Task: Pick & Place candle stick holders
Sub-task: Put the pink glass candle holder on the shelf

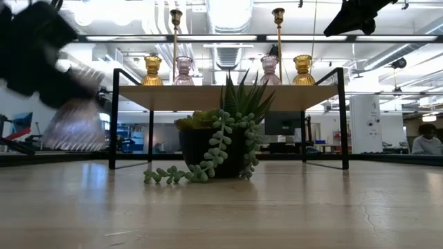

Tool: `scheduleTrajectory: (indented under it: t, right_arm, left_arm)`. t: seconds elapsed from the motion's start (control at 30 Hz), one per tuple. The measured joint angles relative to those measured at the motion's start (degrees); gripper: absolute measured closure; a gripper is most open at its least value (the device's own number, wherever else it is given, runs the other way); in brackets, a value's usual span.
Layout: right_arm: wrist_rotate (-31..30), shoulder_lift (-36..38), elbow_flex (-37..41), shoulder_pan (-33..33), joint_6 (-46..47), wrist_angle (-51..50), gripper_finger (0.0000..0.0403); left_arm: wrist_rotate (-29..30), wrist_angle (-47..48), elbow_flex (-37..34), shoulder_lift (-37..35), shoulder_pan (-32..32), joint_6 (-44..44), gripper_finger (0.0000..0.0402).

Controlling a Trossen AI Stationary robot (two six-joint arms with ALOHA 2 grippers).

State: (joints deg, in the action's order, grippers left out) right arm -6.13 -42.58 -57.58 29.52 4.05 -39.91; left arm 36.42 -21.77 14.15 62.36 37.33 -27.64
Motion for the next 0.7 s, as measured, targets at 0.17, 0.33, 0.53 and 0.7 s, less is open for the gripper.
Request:
scheduleTrajectory:
  t: [0.17, 0.33, 0.53, 0.7]
  right_arm:
    - [0.02, 0.01, 0.00, -0.01, 0.00, -0.02, 0.0365]
    - [0.02, 0.02, 0.00, 0.00, -0.02, -0.02, 0.0365]
    - [0.02, 0.02, 0.00, 0.00, -0.02, -0.04, 0.0364]
    - [0.05, 0.02, 0.00, 0.02, -0.20, -0.18, 0.0364]
  left_arm:
    - [3.25, 8.06, 10.35, 1.40, -2.43, 1.84, 0.0272]
    - [3.63, 20.16, 23.36, 5.13, -8.41, 0.97, 0.0272]
    - [1.84, 26.96, 37.67, 12.70, -16.77, 1.33, 0.0272]
    - [1.95, 27.30, 45.25, 18.65, -19.53, 4.87, 0.0272]
